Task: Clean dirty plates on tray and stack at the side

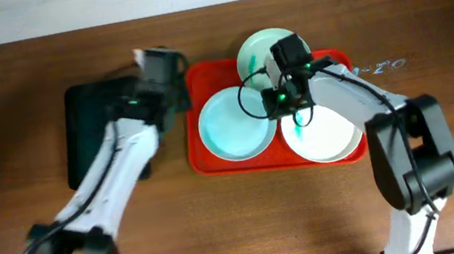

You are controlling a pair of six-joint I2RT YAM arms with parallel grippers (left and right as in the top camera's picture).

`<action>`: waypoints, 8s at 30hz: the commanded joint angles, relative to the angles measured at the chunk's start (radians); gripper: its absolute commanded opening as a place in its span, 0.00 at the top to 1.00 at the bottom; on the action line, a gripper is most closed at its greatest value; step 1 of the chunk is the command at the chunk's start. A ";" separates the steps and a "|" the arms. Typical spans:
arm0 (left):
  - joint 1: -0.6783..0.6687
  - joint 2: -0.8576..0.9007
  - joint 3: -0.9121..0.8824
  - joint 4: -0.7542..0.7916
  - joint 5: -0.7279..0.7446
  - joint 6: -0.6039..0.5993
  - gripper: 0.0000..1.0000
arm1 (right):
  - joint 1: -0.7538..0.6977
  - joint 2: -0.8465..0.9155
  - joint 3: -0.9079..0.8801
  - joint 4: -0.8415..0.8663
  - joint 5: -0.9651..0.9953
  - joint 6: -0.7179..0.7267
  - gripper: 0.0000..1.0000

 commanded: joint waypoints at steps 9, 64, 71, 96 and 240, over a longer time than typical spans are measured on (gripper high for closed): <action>0.249 -0.023 0.013 -0.202 0.061 -0.011 1.00 | 0.465 -0.179 0.172 0.120 1.554 -0.754 0.96; 0.248 -0.023 0.012 -0.224 0.053 -0.010 1.00 | -0.219 0.225 0.247 0.148 0.200 -0.156 0.80; 0.248 -0.023 0.012 -0.224 0.053 -0.010 1.00 | -0.192 0.176 0.275 -0.040 -0.185 -0.105 0.96; -0.144 0.397 0.012 0.306 0.362 -0.114 1.00 | -0.060 0.222 0.273 -0.184 -0.019 -0.088 0.96; 0.272 0.215 0.415 -0.548 -0.058 -0.029 1.00 | -0.272 0.221 0.192 -0.743 0.093 -0.382 0.33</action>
